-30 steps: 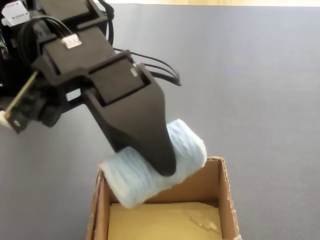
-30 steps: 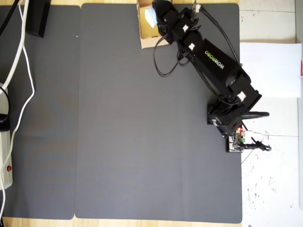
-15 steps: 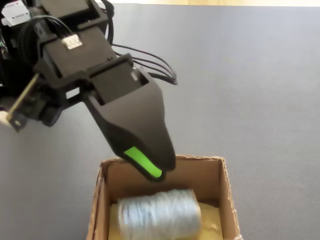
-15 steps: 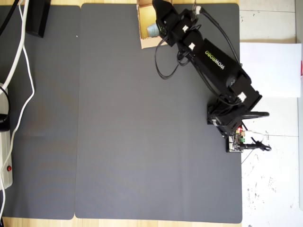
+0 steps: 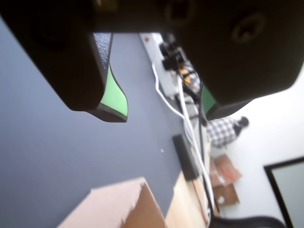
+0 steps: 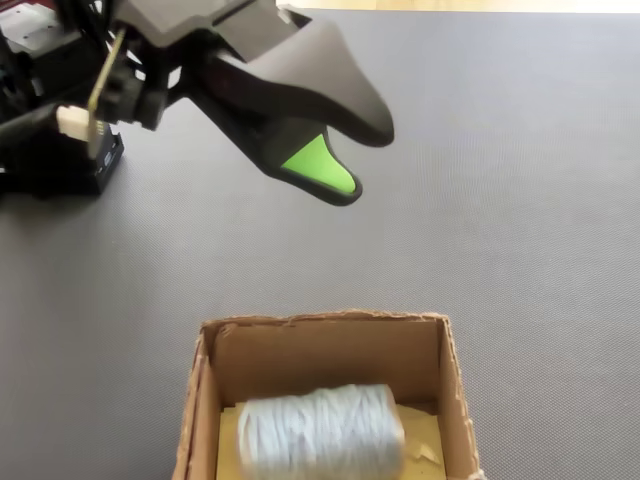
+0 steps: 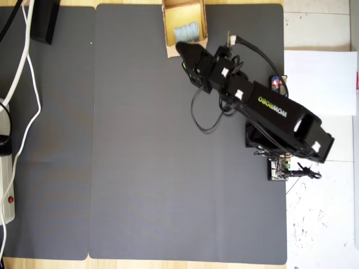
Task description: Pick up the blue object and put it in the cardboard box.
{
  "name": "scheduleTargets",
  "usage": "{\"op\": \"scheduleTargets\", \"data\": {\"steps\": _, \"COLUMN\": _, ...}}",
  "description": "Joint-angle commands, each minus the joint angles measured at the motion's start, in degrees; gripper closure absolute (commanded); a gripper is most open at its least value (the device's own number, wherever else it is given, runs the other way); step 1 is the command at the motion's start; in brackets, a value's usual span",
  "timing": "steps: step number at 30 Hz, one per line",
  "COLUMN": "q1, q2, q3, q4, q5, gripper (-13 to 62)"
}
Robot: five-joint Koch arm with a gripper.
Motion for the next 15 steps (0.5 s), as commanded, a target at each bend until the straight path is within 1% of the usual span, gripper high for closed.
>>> {"op": "scheduleTargets", "data": {"steps": 1, "q1": -2.1, "q2": 4.3, "q3": -0.6, "q4": -5.6, "q5": 1.8, "gripper": 18.5}}
{"op": "scheduleTargets", "data": {"steps": 8, "q1": -11.7, "q2": 14.4, "q3": 9.6, "q4": -5.6, "q5": 1.8, "gripper": 17.7}}
{"op": "scheduleTargets", "data": {"steps": 11, "q1": -15.6, "q2": 18.1, "q3": 14.1, "q4": -6.4, "q5": 1.9, "gripper": 16.3}}
{"op": "scheduleTargets", "data": {"steps": 15, "q1": -17.0, "q2": 21.5, "q3": 18.9, "q4": -6.7, "q5": 1.9, "gripper": 16.3}}
